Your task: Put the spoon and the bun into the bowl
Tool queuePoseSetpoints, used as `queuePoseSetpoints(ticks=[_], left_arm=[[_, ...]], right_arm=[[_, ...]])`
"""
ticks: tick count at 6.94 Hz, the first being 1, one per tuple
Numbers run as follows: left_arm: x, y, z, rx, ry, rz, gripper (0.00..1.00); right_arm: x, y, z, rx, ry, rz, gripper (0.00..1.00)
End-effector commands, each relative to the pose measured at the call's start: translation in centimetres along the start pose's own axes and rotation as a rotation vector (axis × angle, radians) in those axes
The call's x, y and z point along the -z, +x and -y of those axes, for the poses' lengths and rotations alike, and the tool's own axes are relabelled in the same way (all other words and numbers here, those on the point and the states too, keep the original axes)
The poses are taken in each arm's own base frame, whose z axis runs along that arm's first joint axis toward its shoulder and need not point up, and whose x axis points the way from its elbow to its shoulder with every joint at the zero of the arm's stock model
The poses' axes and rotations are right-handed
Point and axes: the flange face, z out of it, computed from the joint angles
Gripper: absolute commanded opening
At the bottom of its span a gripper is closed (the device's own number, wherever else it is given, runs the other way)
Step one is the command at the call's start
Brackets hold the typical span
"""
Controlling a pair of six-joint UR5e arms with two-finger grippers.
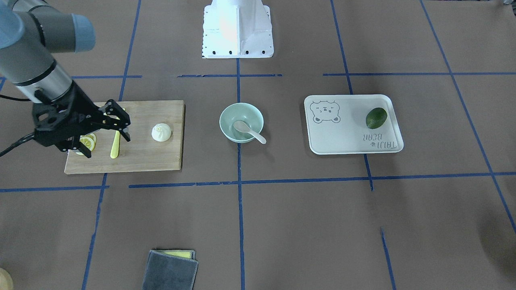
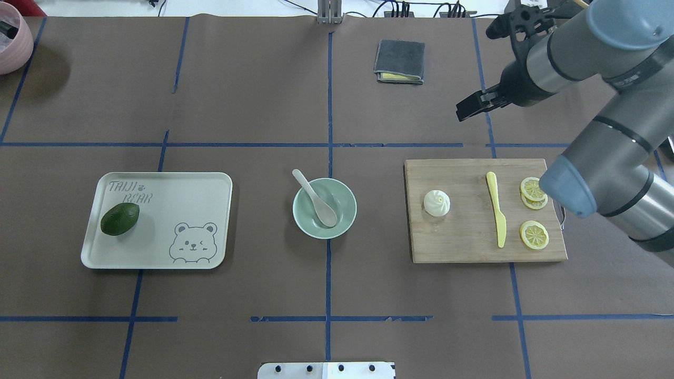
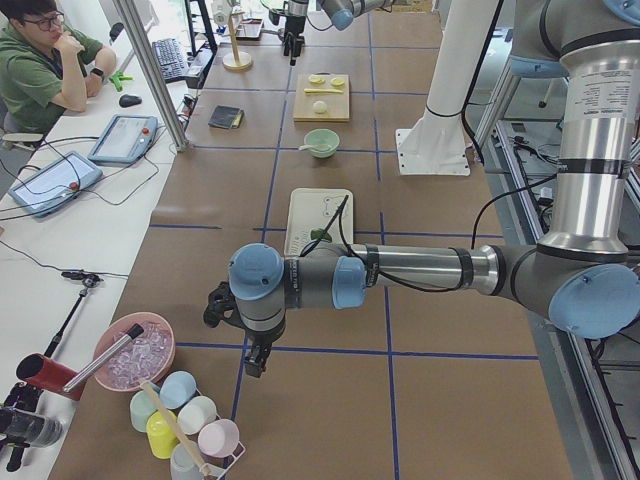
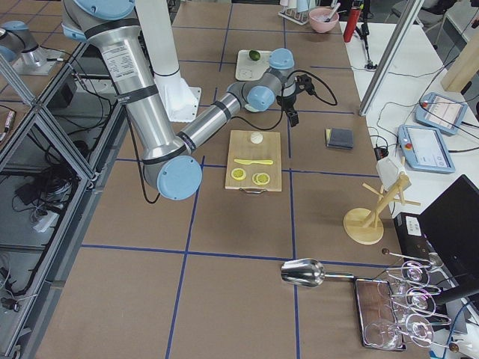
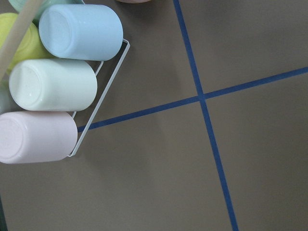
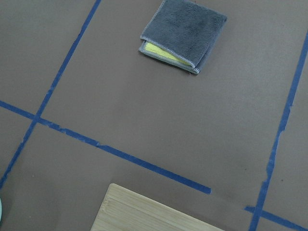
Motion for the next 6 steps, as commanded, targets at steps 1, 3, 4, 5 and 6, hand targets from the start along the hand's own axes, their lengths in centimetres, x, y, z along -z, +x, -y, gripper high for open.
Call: queuePoseSetpoints(ticks=[1,3,4,5,6], left_arm=[[0.9,1.2,0.1,0.084,0.019,0.001,1.00],[-0.2,2.4,0.8,0.049,0.007,-0.011,1.00],[-0.9,3.3,1.3,0.027,-0.006,-0.010,1.00],[-1.1,3.4,1.4,0.020,-0.004,-0.008,1.00],[-1.7,3.9,1.6,0.010,-0.018,-0.010,1.00]], right_arm=[[-4.7,-7.2,-5.0,-0.097,0.009,-0.074,1.00],[-8.5,-10.0,-9.7,-0.075,0.000,-0.136,0.95],[-10.0,-6.9,-12.3,-0.063,-0.020,-0.162,0.86],[-11.2,-4.8,-14.2,-0.050,-0.001,-0.123,0.85],[-11.4,-5.4,-14.2,-0.047,0.008,-0.104,0.81]])
